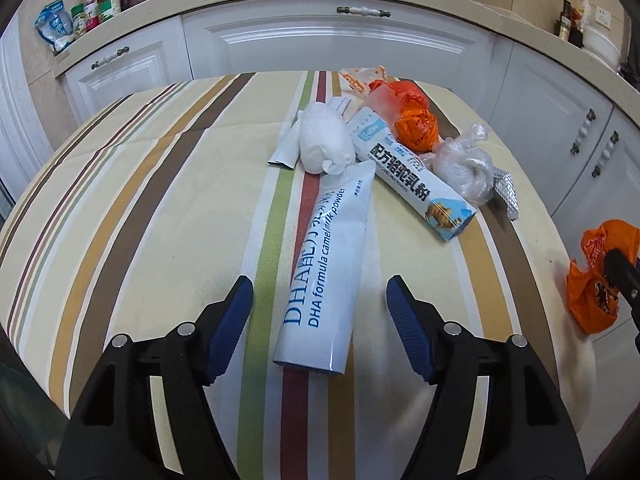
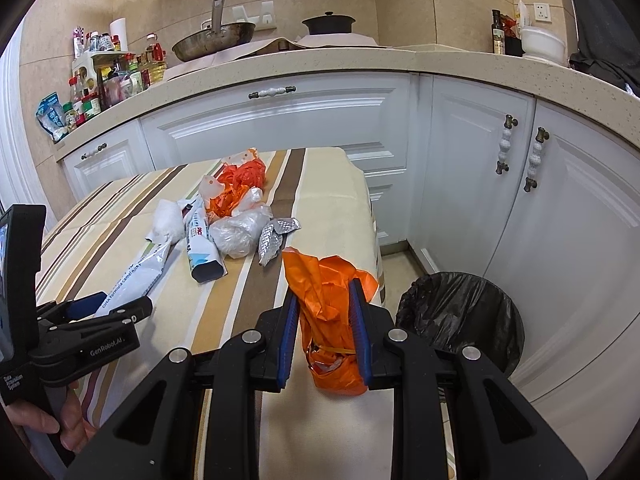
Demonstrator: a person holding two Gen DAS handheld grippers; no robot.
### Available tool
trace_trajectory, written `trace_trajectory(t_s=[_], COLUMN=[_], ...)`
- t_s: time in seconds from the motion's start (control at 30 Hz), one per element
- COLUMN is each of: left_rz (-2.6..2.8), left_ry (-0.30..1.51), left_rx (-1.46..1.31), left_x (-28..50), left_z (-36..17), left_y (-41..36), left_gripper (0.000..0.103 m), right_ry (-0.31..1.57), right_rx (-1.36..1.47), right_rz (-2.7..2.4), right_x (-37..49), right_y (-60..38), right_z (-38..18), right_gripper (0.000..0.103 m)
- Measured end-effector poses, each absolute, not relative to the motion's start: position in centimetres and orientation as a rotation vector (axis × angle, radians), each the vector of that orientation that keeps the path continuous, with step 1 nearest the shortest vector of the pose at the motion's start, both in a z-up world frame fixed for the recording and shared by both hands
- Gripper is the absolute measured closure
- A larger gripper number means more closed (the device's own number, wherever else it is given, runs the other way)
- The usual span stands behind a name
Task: Collect trash
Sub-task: 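Grasp the white DHA toothpaste tube with the left gripper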
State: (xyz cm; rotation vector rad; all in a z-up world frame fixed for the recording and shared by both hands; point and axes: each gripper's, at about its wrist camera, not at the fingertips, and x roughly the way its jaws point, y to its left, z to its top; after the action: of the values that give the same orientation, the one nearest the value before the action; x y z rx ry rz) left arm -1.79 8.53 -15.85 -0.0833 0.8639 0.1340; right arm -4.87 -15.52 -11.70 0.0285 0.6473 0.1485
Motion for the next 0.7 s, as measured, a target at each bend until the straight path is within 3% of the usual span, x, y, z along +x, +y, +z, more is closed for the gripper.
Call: trace_trajectory(t_s=[0.1, 0.23, 0.7], left_rz=[0.111, 0.083, 0.09], left_ry=[0.873, 0.86, 0.758], left_rx=[-0.088, -0.088, 0.069], left_x=[-1.6, -1.9, -4.9], left_z=[-16.0, -15.8, -12.5], left_y=[8.7, 8.7, 7.9], left_gripper=[0.072, 0.085, 0.091], right_ry=[0.649, 0.65, 0.579], right_rx=[0.029, 0.034, -0.028], right_rz=[0.147, 0.142, 0.079], right_x=[-4.8, -4.7, -5.8], right_y=[-15.5, -15.7, -16.3], right_z=[-11.7, -11.7, -10.5], right_gripper=[0.077, 0.077, 0.077])
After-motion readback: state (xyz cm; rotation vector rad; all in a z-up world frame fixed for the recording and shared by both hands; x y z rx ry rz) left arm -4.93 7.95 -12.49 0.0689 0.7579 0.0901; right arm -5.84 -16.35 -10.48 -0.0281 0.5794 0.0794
